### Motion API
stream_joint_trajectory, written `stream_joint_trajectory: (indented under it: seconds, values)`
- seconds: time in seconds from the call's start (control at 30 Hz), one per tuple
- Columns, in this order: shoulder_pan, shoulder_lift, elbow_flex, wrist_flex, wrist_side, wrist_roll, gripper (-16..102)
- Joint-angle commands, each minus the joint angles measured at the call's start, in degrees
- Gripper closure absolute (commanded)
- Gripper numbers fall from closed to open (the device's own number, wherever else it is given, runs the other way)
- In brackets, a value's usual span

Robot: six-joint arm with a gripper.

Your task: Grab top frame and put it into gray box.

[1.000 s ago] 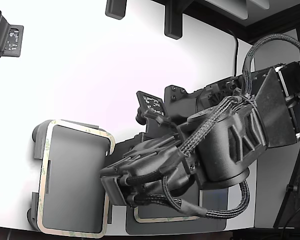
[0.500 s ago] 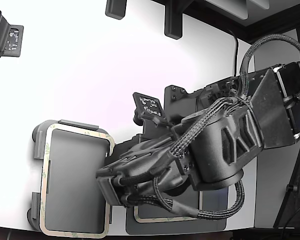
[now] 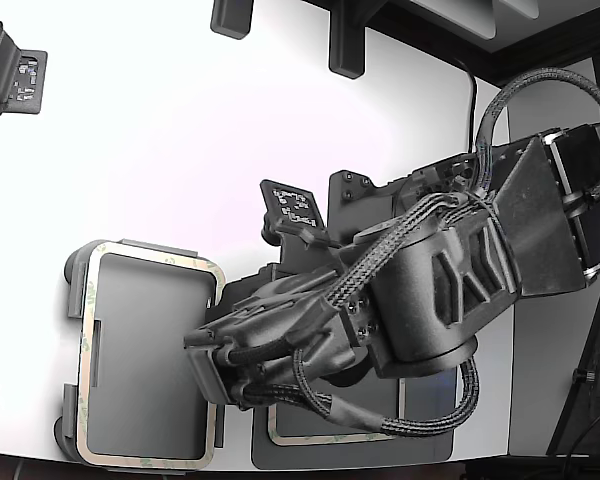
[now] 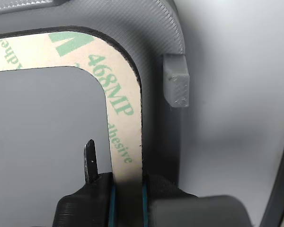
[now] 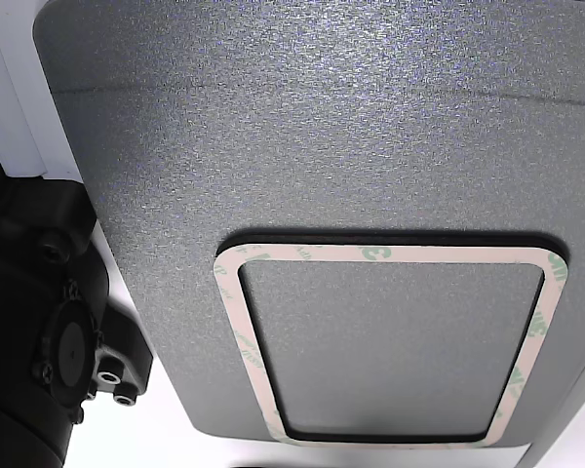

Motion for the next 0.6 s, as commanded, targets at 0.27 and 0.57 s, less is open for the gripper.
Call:
stream_joint_trajectory:
  seconds: [0.27, 0.57]
  values:
    - [-0.9, 0.7, -0.9, 0.5, -0.4, -0.3, 98]
    - [-0.9, 1.0, 0.1, 0.5, -0.5, -0.2, 98]
